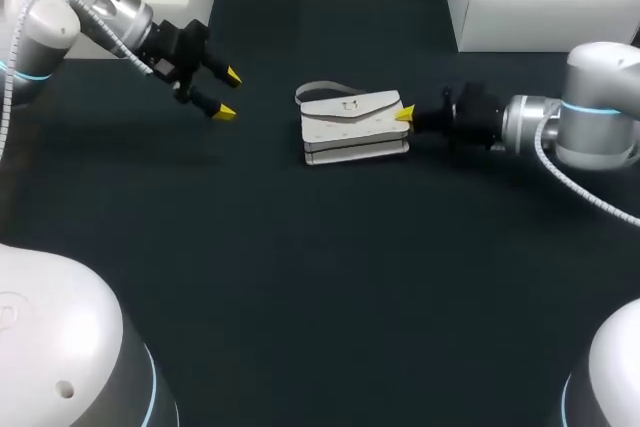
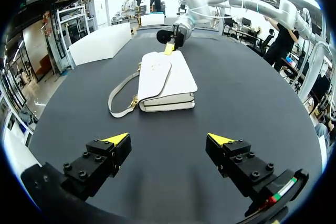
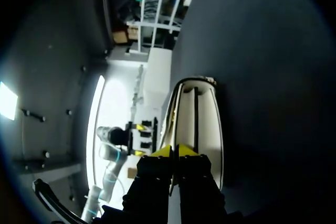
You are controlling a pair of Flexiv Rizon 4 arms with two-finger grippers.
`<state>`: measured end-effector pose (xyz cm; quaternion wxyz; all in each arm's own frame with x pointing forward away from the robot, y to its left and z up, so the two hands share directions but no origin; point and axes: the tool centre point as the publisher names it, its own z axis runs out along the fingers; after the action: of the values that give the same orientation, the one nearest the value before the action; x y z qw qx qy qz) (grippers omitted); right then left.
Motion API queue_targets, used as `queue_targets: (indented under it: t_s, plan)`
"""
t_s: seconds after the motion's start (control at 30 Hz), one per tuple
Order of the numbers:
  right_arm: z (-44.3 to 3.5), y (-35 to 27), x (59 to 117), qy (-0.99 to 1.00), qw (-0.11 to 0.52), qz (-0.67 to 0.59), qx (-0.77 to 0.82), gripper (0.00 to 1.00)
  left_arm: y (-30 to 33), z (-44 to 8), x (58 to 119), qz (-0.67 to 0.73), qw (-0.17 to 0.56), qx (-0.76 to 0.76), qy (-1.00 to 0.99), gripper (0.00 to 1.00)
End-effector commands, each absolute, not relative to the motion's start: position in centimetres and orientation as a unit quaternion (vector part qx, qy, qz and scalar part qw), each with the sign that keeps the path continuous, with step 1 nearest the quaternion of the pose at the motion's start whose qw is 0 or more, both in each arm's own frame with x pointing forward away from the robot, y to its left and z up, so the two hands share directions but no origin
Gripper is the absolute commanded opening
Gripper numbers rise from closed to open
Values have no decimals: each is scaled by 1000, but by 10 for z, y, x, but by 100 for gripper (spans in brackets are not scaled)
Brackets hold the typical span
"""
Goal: Pick up the bag, open it, inspect its contents, close it, and place it on the opposite side
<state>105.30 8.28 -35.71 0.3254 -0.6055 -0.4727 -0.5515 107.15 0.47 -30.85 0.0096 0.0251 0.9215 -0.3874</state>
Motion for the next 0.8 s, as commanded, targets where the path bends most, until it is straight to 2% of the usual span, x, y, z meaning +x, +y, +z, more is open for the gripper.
queue_targets:
  t_s: [0.03, 0.8]
  plan:
    - [-355, 90, 1044, -463, 312, -564, -608, 0, 5, -310, 1072, -389, 9, 26, 921, 100]
    - [-358, 111, 1045, -463, 316, -547, -622, 0, 5, -310, 1072, -389, 9, 26, 921, 100]
